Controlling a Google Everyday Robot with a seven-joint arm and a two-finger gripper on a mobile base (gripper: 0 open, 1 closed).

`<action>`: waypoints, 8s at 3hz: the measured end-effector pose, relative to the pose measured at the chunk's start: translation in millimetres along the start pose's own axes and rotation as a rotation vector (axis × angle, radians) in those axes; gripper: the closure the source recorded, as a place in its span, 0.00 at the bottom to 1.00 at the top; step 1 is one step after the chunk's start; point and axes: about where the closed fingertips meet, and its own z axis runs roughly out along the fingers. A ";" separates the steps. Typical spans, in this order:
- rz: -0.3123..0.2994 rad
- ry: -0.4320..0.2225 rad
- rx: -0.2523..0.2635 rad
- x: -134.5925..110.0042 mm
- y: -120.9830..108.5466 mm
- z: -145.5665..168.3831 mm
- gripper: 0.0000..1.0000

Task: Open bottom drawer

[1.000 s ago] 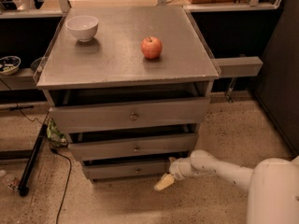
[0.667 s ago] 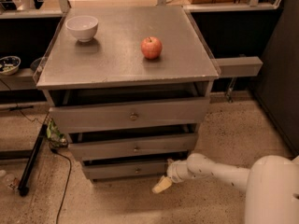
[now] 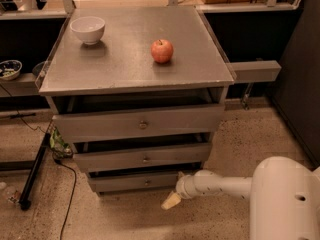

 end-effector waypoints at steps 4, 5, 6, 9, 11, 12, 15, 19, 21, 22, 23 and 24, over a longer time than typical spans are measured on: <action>0.008 -0.010 0.066 -35.0 -23.0 56.1 0.00; -0.023 -0.051 0.033 -73.3 -22.2 97.9 0.00; -0.023 -0.051 0.033 -73.3 -22.1 98.1 0.00; -0.004 -0.020 -0.111 -46.3 19.1 108.5 0.00; 0.075 -0.099 -0.188 -20.9 52.3 57.0 0.00; 0.076 -0.099 -0.187 -20.6 52.2 56.8 0.00; 0.059 -0.134 0.038 -37.0 27.2 45.0 0.00; 0.037 -0.175 0.013 -59.4 10.5 68.8 0.00; -0.090 -0.014 0.067 -44.8 38.1 86.6 0.00; -0.154 0.028 0.086 -34.4 42.1 94.8 0.00; -0.129 0.032 0.092 -34.7 34.8 102.9 0.00; -0.123 0.028 0.089 -36.0 32.9 106.0 0.00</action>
Offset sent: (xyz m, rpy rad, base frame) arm 0.0472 0.0340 -0.0202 -0.0567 -0.0804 -0.0877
